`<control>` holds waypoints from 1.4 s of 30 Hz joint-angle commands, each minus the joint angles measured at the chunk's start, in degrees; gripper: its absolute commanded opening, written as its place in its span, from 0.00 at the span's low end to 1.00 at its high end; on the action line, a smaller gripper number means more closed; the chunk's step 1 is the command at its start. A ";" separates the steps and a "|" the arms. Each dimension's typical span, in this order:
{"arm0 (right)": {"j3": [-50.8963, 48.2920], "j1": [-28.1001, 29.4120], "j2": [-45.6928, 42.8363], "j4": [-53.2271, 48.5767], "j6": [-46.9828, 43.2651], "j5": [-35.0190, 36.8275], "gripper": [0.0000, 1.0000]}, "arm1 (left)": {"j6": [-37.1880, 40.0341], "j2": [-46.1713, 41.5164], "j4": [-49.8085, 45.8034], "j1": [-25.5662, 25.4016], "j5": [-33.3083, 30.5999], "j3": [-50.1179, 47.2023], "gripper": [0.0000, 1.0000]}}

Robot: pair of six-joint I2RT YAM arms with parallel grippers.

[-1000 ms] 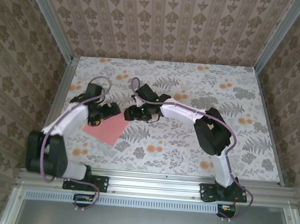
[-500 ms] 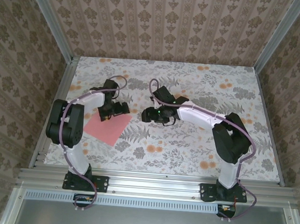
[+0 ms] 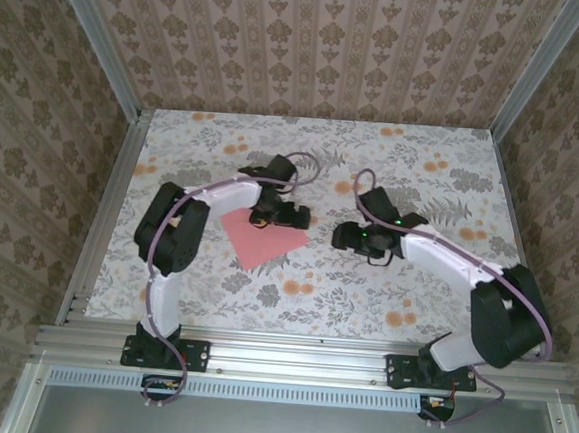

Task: Fold a paper plane with a square sheet of paper (pick it up from the middle)
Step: Move the square sheet of paper to the center of the table.

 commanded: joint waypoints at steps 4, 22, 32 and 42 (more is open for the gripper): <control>-6.39 -5.24 -9.47 -2.08 -2.00 -1.13 0.66 | 1.61 7.95 -5.66 -7.34 4.64 10.52 1.00; 19.49 9.11 19.37 0.08 -0.13 -7.36 0.62 | -10.92 -38.53 6.52 12.65 -3.77 -28.78 1.00; 26.06 11.60 32.46 -1.11 -1.60 -8.15 0.62 | -10.23 -58.86 11.57 14.25 -9.76 -43.54 1.00; 16.70 10.12 28.09 -7.84 -9.13 -3.73 0.61 | -7.28 -60.28 8.74 14.21 -7.93 -43.53 1.00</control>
